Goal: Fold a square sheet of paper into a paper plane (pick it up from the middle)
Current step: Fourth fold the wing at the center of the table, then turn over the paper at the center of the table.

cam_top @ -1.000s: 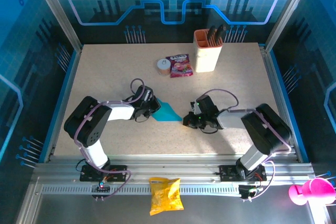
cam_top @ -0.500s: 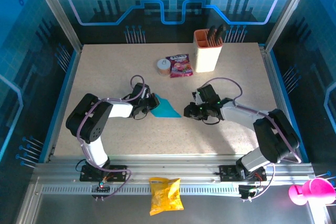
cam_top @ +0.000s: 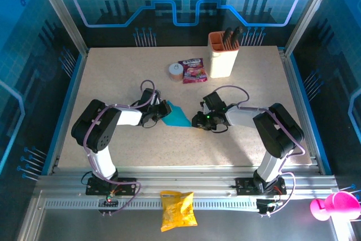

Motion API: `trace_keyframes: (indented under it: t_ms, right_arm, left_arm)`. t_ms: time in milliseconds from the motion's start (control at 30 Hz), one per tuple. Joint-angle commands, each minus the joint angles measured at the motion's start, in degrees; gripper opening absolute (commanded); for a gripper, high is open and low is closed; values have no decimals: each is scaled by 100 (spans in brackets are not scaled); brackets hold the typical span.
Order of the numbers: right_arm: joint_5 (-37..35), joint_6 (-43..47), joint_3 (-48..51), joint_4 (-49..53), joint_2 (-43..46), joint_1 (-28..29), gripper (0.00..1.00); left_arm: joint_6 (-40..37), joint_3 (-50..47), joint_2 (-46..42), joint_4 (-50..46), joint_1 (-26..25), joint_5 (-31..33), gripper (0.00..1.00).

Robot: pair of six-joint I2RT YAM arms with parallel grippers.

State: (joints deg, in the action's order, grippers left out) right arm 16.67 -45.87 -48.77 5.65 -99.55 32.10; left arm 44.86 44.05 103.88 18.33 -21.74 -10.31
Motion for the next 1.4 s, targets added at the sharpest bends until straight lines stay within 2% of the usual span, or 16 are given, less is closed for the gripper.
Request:
trace_keyframes:
  t_ms: [0, 433, 633, 900, 967, 1067, 1167, 1233, 1300, 1367]
  right_arm:
    - [83, -154, -109, -287, -176, 255, 27]
    - [261, -441, -137, -609, 20, 256, 23]
    - [264, -527, -45, -836, -92, 205, 30]
    - [285, -620, 70, -1228, -243, 58, 29]
    - [285, -641, 90, -1301, -269, 25, 27]
    - [326, -671, 129, -1440, -301, -43, 17]
    - [369, -721, 214, -1644, -247, -121, 0]
    - [435, -771, 345, -1759, -25, -200, 0]
    - [376, -692, 387, -1436, 417, -296, 0]
    - [126, -385, 264, -664, 1014, -361, 0]
  left_arm:
    - [-116, -230, 353, -534, 66, 62, 0]
    - [-98, -277, 424, -437, 89, 16, 0]
    - [-101, -288, 424, -435, 86, 16, 0]
    - [-109, -261, 425, -470, 86, 1, 0]
    - [-114, -256, 409, -484, 90, -1, 0]
    - [-114, -241, 380, -488, 91, -41, 0]
    - [-100, -222, 254, -457, 104, -175, 0]
    - [-36, -213, -7, -482, 168, -282, 1]
    - [74, -222, -409, -645, 330, -285, 8]
    - [219, -292, -898, -883, 535, -223, 20]
